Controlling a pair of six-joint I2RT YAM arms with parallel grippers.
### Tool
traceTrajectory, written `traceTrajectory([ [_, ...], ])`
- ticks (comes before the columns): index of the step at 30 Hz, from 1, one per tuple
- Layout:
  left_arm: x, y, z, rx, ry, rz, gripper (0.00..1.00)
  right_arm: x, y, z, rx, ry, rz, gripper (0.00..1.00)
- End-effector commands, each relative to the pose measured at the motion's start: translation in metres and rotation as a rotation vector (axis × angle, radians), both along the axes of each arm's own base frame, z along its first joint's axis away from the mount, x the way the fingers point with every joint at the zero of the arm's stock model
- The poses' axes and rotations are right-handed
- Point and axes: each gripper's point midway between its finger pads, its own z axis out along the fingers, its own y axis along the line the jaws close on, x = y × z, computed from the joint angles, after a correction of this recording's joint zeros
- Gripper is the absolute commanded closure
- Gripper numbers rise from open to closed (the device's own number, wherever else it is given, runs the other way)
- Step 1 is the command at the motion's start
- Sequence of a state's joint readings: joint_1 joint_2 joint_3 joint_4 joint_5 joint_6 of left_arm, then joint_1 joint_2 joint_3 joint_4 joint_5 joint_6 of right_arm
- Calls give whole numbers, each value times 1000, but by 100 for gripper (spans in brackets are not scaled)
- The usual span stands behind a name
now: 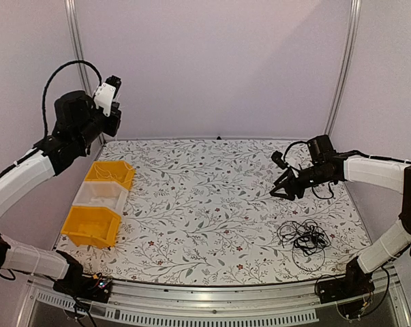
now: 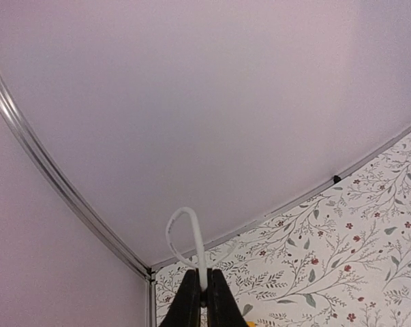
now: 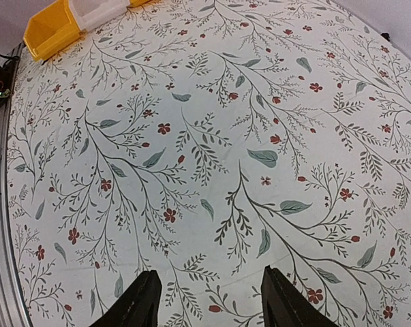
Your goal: Untangle the cables
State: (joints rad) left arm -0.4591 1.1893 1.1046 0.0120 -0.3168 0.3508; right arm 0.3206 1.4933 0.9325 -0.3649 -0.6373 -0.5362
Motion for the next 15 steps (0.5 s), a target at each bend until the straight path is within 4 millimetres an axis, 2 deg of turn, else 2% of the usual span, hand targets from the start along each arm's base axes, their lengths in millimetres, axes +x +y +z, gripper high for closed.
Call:
traceTrajectory([
  [1,10,33,-11,36,52,53,100,3,0,-1,-14,-38,19,45],
  [7,34,62,-29,27,110,93,100,3,-1,-9,-32,-23,24,45],
  [15,58,99,-66,-55,195,176,100,4,-4,-16,-55,-23,19,45],
])
